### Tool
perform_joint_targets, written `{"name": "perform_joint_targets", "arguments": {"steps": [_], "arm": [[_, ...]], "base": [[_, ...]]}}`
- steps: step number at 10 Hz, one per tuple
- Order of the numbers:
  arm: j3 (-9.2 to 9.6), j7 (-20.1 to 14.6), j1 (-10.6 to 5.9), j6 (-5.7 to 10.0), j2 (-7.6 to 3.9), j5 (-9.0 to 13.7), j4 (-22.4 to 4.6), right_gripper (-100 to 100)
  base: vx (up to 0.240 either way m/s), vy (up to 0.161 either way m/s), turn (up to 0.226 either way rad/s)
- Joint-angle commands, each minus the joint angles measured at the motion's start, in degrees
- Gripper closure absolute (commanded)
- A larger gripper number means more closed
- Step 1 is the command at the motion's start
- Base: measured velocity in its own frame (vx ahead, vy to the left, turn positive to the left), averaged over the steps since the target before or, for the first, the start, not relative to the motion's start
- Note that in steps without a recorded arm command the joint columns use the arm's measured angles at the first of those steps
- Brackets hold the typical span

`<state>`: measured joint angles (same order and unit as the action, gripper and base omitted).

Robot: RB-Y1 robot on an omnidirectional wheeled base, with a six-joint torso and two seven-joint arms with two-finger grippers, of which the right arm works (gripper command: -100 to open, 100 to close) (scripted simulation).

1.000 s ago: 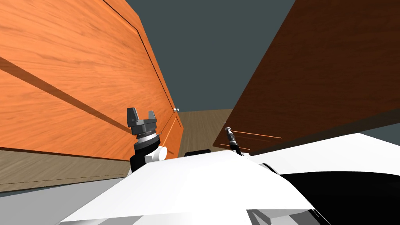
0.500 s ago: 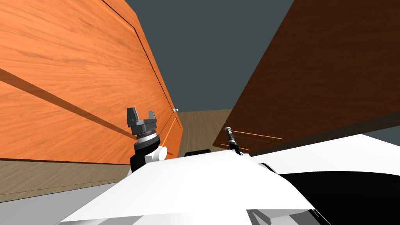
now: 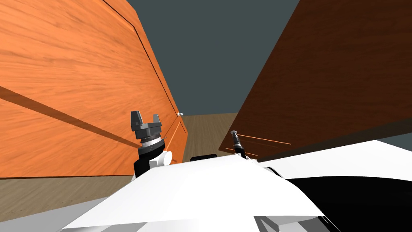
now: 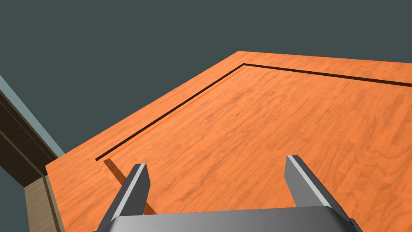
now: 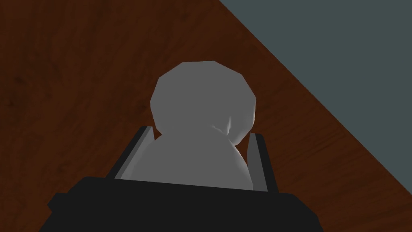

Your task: Push the door open

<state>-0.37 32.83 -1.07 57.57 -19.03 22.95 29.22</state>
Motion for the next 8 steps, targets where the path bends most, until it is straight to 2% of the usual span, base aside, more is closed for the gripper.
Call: {"name": "perform_joint_targets", "arguments": {"steps": [1,2,6,7,8], "arm": [[-0.46,-2.9,-0.32,0.03,-0.03,0.8,0.1,100],[-0.46,-3.0,-0.32,0.03,-0.03,0.8,0.1,100],[-0.71,-9.6,-1.11,-0.27,1.13,2.4,0.3,100],[-0.71,-10.1,-1.11,-0.27,1.13,2.4,0.3,100],[-0.80,-12.5,-1.38,-0.37,1.54,2.9,0.4,100]], "base": [[0.041,-0.023,-0.014],[0.027,-0.018,-0.005],[0.039,-0.021,-0.017],[0.031,-0.026,0.000],[0.034,-0.028,-0.013]]}}
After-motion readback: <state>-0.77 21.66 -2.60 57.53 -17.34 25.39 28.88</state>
